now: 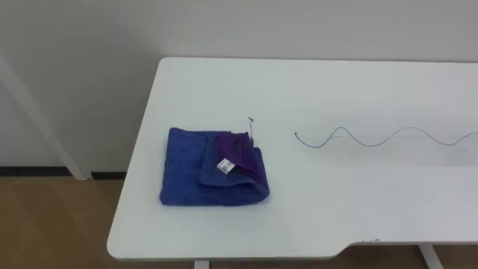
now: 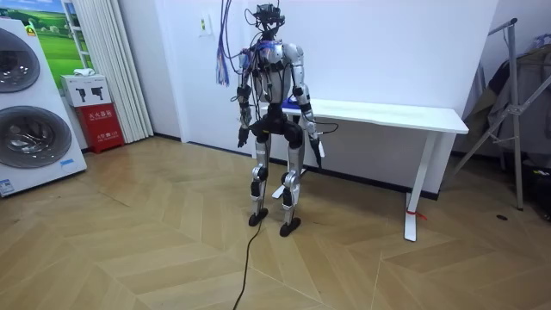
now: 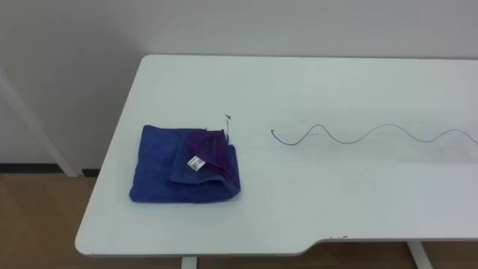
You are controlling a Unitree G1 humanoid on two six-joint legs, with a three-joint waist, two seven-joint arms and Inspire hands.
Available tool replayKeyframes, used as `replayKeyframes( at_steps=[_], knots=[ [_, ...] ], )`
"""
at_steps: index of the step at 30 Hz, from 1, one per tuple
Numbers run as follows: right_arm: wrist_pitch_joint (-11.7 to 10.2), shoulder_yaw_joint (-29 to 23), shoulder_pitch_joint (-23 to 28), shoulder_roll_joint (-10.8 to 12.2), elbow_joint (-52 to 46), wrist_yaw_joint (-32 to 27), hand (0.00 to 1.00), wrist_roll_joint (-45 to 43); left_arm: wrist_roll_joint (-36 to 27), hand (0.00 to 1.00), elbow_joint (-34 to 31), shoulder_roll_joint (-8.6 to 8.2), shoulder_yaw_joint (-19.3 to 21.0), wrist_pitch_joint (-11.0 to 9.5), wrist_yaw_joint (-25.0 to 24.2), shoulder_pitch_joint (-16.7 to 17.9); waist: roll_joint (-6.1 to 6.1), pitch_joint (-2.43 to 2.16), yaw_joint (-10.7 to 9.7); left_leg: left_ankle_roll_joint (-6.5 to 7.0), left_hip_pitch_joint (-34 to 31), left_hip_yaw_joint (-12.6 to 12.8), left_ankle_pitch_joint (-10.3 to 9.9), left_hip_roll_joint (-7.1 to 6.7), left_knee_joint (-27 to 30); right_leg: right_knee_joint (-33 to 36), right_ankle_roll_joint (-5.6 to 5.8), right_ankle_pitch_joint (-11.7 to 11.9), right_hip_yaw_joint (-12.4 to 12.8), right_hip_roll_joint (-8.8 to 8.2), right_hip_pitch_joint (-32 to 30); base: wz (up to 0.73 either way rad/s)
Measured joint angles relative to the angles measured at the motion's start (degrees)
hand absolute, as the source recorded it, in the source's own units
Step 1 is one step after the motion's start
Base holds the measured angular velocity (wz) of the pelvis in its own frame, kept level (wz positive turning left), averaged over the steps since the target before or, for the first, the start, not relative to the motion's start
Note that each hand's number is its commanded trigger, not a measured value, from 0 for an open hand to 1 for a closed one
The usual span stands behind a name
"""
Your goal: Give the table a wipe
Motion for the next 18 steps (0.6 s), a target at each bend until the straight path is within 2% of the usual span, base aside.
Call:
replayKeyframes(
  at_steps=[11, 18],
  knots=[
    [-0.52, 1.78, -0.11, -0.13, -0.91, 2.07, 0.00, -1.59, -3.74, 0.00, -0.44, 0.25, -2.25, -0.22, -2.22, -1.04, 1.13, 0.08, 0.10, 0.00, -0.88, 0.50, 0.00, 0.05, 0.10, 0.09, -0.01, 0.01, 0.39, 0.07, -1.02, -0.01],
    [0.03, 1.75, -0.04, -0.12, -0.77, 2.42, 0.00, -1.16, -3.86, 0.00, -0.40, 0.20, -2.25, -0.17, -3.38, -1.31, 1.02, 0.06, 0.15, 0.00, -0.95, 0.52, 0.00, 0.06, -0.02, 0.08, -0.01, 0.01, -0.05, 0.05, -1.09, 0.00]
  ],
)
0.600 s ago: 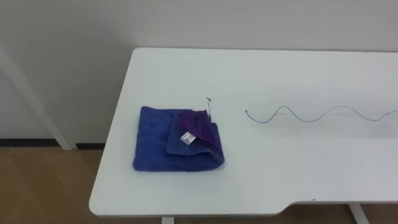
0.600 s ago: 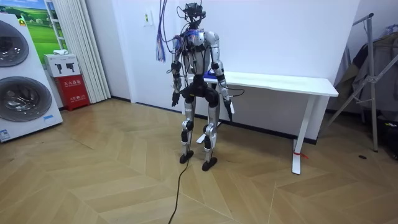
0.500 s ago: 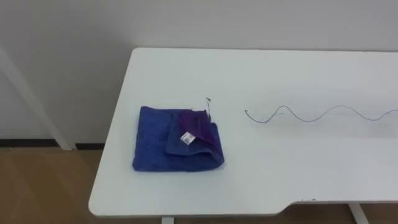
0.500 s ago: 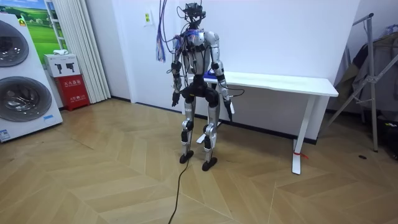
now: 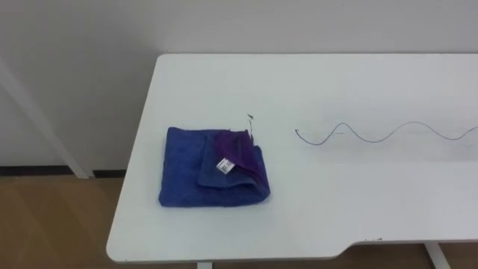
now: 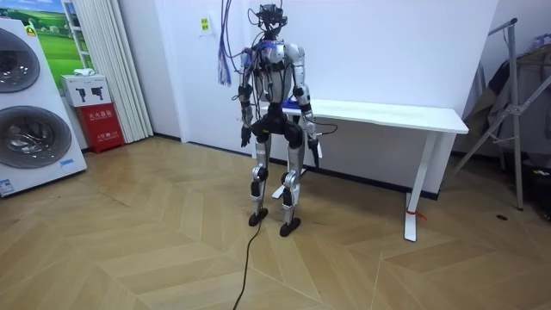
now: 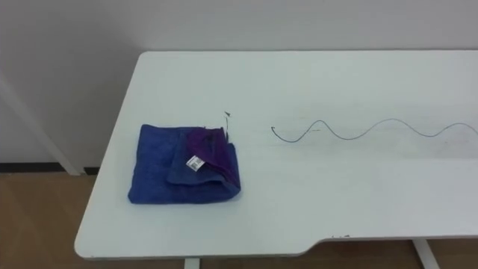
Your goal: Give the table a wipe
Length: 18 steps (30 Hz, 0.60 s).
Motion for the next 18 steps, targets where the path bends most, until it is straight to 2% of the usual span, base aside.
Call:
replayKeyframes(
  at_steps=[4, 7, 10, 12, 15, 18],
  knots=[
    [0.08, -0.34, 0.25, 0.00, 1.26, -0.21, 0.00, 5.18, -0.60, 0.00, 0.14, 0.00, 0.63, 0.16, -0.24, 0.10, -0.09, -0.04, -0.05, 0.00, 0.16, -0.02, 0.00, 0.05, -0.06, -0.02, 0.00, 0.00, -0.21, 0.01, 0.14, 0.01],
    [0.15, -3.32, -0.04, 0.04, 3.76, -2.09, 0.00, 12.84, -0.69, 0.00, 0.12, 0.18, 1.90, 0.38, -0.28, 0.06, -0.36, -0.11, -0.22, 0.00, 0.45, -0.18, 0.00, 0.07, -0.02, -0.04, 0.00, 0.00, -0.38, 0.00, 0.49, 0.02],
    [0.08, -12.12, 0.13, -0.40, 6.61, -4.78, 0.00, 23.20, -0.39, 0.00, 0.16, 0.28, 5.58, 0.95, -0.35, 0.83, -0.66, 0.01, -1.40, 0.00, 1.53, -0.97, 0.00, 0.02, -0.09, -0.17, 0.01, 0.00, -0.63, -0.01, 1.92, 0.12],
    [0.02, -19.38, 0.12, -0.94, 7.44, -6.94, 0.00, 31.73, -0.35, 0.00, -0.25, 0.30, 9.45, 1.09, -0.34, 1.58, -1.16, 0.03, -2.66, 0.01, 1.61, -0.83, -0.02, 0.01, -0.54, -0.26, 0.01, -0.01, -0.59, 0.00, 1.93, -0.02],
    [-0.06, -26.99, 1.09, -1.22, 7.31, -9.94, 0.00, 41.00, -0.38, 0.00, -0.77, 0.36, 14.18, 1.32, 0.26, 2.32, -1.78, 0.08, -3.65, 0.00, 1.60, -0.79, -0.02, 0.07, -0.46, -0.32, 0.02, -0.01, -0.52, 0.01, 1.88, -0.06],
    [-0.02, -34.99, 0.92, -2.53, 7.30, -12.70, 0.00, 52.32, -0.46, 0.00, 0.25, 0.69, 15.46, 1.32, 1.44, 2.66, -2.08, 0.01, -5.29, 0.01, 1.58, -0.85, -0.01, -0.08, -0.36, -0.26, 0.02, -0.02, -0.34, -0.06, 1.85, 0.00]
  ],
)
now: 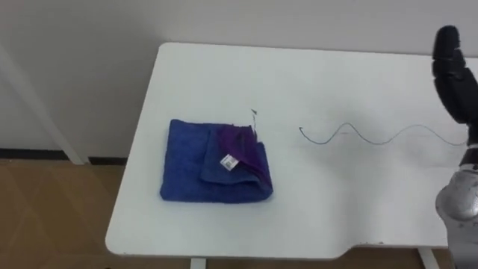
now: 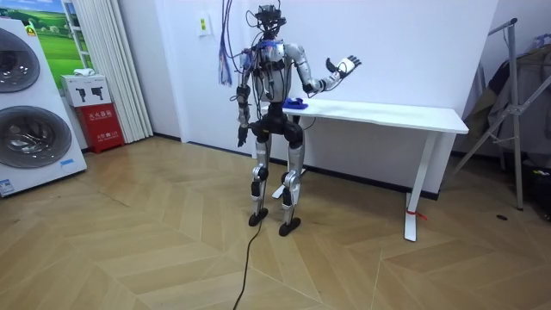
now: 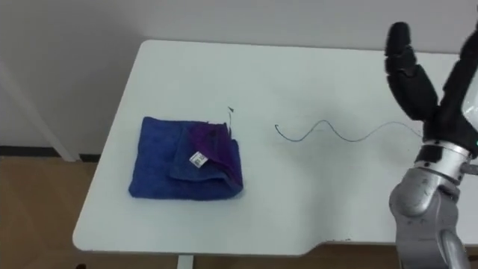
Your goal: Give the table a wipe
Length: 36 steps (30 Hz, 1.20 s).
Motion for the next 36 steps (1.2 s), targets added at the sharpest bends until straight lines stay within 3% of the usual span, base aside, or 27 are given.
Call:
replayKeyframes(
  at_steps=[7, 8, 13, 15, 19, 27, 32, 36],
  knots=[
    [-0.87, 8.71, -0.58, 0.00, -6.90, 6.05, 0.00, -9.81, 0.49, 0.00, 0.05, 0.36, -1.31, -0.46, -0.07, -0.12, -0.61, 0.10, 1.96, -0.13, -0.24, -0.71, 0.08, 0.13, 0.02, -0.01, 0.00, 0.00, -1.48, -0.01, 0.16, 0.08],
    [-0.83, 10.06, -0.88, -0.05, -6.90, 7.22, 0.00, -11.21, 0.52, 0.00, 0.03, 0.66, -1.38, -0.88, -0.08, -0.14, -0.79, 0.20, 2.76, -0.14, -0.31, -0.74, 0.08, 0.14, 0.02, -0.06, 0.00, 0.00, -1.63, -0.01, 0.16, 0.00],
    [-1.56, 19.21, -1.09, 0.14, -6.89, 11.74, 0.00, -13.42, 0.82, 0.00, 0.01, 2.18, -4.69, -1.33, -0.09, -0.87, -1.50, 0.27, 3.12, -0.16, -0.88, -1.64, 0.09, 0.13, 0.26, -0.18, 0.00, 0.00, -1.70, 0.00, 0.18, 0.09],
    [-2.48, 21.93, -1.08, 0.23, -6.67, 13.34, 0.00, -14.28, 1.58, 0.00, 0.01, 2.21, -4.98, -2.19, -0.08, -1.70, -1.73, 0.59, 4.20, -0.16, -1.03, -1.74, 0.09, 0.12, 0.29, -0.18, 0.00, 0.00, -1.86, 0.01, 0.10, 0.04],
    [-2.41, 24.09, -0.89, 0.21, -5.38, 13.99, 0.00, -15.34, 2.76, 0.00, 0.01, 2.25, -5.22, -2.40, -0.05, -2.41, -2.11, 0.37, 4.72, -0.16, -1.37, -2.14, 0.09, 0.10, 0.35, -0.18, -0.01, 0.01, -2.42, -0.04, -0.06, 0.06],
    [-2.45, 31.29, -0.85, 0.72, 2.30, 16.51, 0.00, -24.31, 3.45, 0.00, 0.05, 2.11, -6.98, -2.73, -0.12, -4.63, -1.30, 0.46, 7.14, -0.16, -2.10, -2.34, 0.09, -0.07, 0.40, -1.15, -0.07, 0.05, -3.14, -0.14, -0.31, 0.01],
    [-2.34, 31.74, -0.84, 0.73, 3.61, 17.10, 0.00, -24.70, 4.26, 0.00, 0.05, 2.12, -6.95, -2.73, -0.13, -4.51, -0.16, 0.01, 7.17, -0.16, -2.05, -3.07, 0.10, -0.14, 0.38, -1.24, -0.07, 0.04, -3.29, -0.20, -0.20, 0.07],
    [-2.12, 31.73, 0.00, 0.63, 6.13, 17.13, 0.00, -25.38, 4.50, 0.00, 0.08, 2.17, -6.95, -2.73, -0.36, -4.32, -0.51, -0.14, 7.14, -0.15, -2.04, -3.76, 0.10, -0.24, 0.36, -1.98, -0.07, 0.05, -3.86, -0.20, 0.52, 0.10]
  ],
)
